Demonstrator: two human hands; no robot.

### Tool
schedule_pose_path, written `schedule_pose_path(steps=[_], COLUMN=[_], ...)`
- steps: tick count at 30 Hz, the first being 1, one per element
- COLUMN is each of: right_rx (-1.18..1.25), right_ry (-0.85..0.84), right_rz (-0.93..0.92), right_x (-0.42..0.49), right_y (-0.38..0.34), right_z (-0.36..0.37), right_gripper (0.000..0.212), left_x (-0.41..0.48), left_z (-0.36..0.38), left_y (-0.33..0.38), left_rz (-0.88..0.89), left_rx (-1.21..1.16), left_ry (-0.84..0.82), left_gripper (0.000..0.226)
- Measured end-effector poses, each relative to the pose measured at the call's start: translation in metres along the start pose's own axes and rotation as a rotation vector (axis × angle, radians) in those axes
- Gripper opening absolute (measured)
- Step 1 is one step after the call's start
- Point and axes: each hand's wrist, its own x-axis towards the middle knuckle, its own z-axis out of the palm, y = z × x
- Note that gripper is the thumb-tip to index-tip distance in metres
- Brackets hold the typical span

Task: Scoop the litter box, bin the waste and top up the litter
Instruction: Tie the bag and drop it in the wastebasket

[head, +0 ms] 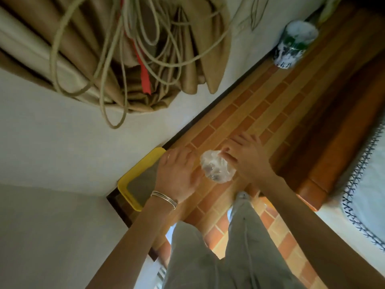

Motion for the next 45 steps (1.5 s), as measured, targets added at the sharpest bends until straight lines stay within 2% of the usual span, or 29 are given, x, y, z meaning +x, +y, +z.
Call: schedule_pose_path(steps=[2,5,9,14,20,25,34,41,45], right_rx=[-0.029,-0.040,-0.014,0.003,-0.049,-0.043,0.022,0.003,-0.010], right_ry=[0.008,0.005,-0.006,-0.005,0.071,0.108,0.062,0.047,0.066], right_rz=[0.045,0.087,0.187,0.294,0.299,0.348,0.493,0.583,0.614], right_x=[-0.006,-0.009,-0.007,0.000,0.005,0.009,0.044,0.110,0.154], right_y=[0.027,0.070,0.134,0.225,0.327,0.389,0.487,0.584,0.636], right_z=[-0.004,-0.012,-0.035,-0.065,-0.093,-0.104,-0.113,-0.108,-0.111], right_gripper=[0.015,0.028,0.014,0.012,0.010,0.012,0.010,0.013,0.010], left_x=[0.025,0.065,0.124,0.208,0.295,0.350,0.466,0.604,0.683], left_z=[0.001,0.006,0.006,0.017,0.026,0.033,0.068,0.079,0.080], left_y=[0.018,0.042,0.087,0.148,0.209,0.249,0.285,0.299,0.305], left_rz=[0.047,0.100,0.148,0.178,0.196,0.226,0.350,0.452,0.518], left_rx=[-0.011,-0.001,0.019,0.056,0.030,0.000,-0.062,-0.049,-0.046], left_ry=[0.007,0.010,-0.020,-0.043,0.033,0.007,-0.013,-0.019,0.037], left_gripper=[0.053,0.047,0.051,0.052,0.050,0.052,0.050,0.051,0.047])
